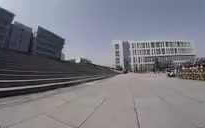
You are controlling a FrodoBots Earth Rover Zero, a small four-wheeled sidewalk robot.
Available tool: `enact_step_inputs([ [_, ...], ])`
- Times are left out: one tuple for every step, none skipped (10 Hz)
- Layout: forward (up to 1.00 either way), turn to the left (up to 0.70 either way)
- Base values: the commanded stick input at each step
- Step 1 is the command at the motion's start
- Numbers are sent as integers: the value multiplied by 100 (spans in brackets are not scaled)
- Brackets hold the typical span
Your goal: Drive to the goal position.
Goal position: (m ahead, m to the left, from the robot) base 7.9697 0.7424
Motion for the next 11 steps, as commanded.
enact_step_inputs([
  [85, 0],
  [85, 0],
  [85, 0],
  [85, 0],
  [85, 0],
  [85, 0],
  [85, 0],
  [85, 0],
  [85, 0],
  [85, 0],
  [85, 0],
])
